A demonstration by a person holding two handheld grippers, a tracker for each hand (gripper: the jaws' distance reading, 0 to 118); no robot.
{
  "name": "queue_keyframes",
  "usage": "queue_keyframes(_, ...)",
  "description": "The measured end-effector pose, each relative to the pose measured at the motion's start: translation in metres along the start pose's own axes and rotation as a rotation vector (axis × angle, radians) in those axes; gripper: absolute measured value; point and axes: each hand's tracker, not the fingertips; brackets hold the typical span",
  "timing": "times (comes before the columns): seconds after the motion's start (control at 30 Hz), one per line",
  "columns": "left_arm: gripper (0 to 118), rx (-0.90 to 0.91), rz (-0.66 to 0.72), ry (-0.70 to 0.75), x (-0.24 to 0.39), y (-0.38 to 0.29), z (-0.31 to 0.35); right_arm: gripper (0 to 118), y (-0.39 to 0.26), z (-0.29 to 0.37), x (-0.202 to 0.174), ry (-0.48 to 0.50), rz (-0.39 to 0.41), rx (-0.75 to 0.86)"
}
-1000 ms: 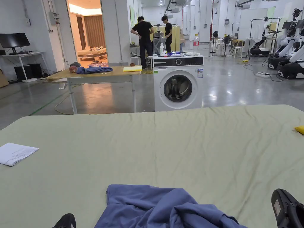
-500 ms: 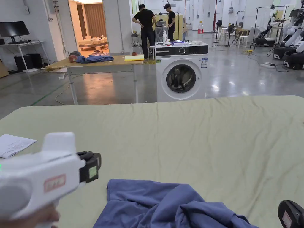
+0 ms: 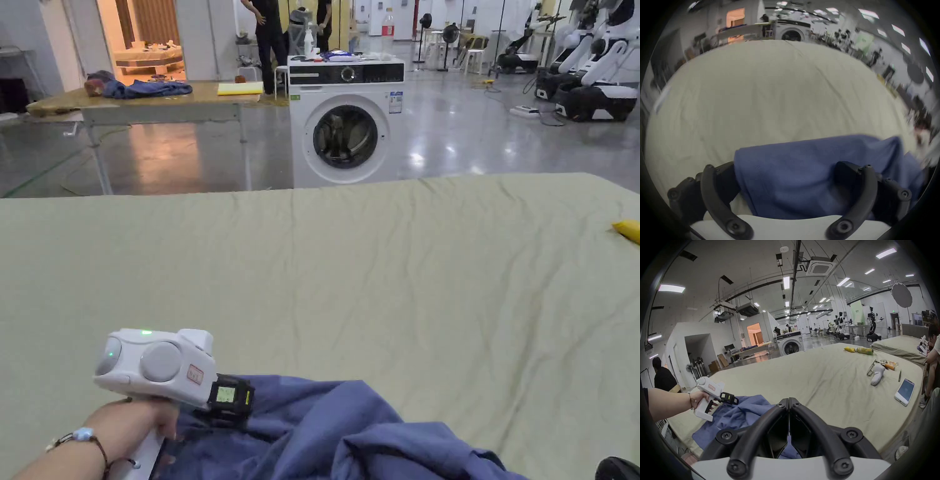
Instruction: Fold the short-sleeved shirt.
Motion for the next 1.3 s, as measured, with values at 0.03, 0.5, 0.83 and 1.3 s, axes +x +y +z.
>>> queue_keyframes(0.03,102,0.028,-0.014,0.017,0.005,-0.004,0.006,0,0.0,0.0,0.002,-0.011,0.001,-0.002)
queue_keyframes(0.5,2,0.466,0.179,-0.07,0.016,-0.117,0.148,117,-0.001,-0.138,0.035,0.203,-0.025,-0.58)
queue_keyframes(0.83,2,0.414,0.196,-0.071,0.001,-0.143,0.17,4,-0.009,-0.198,0.016,0.128,0.28,-0.72)
queue_keyframes(1.3,1,0.617,0.198,0.006,-0.04,-0.136,0.322,4,0.138,-0.034,0.007,0.175,0.257,-0.226)
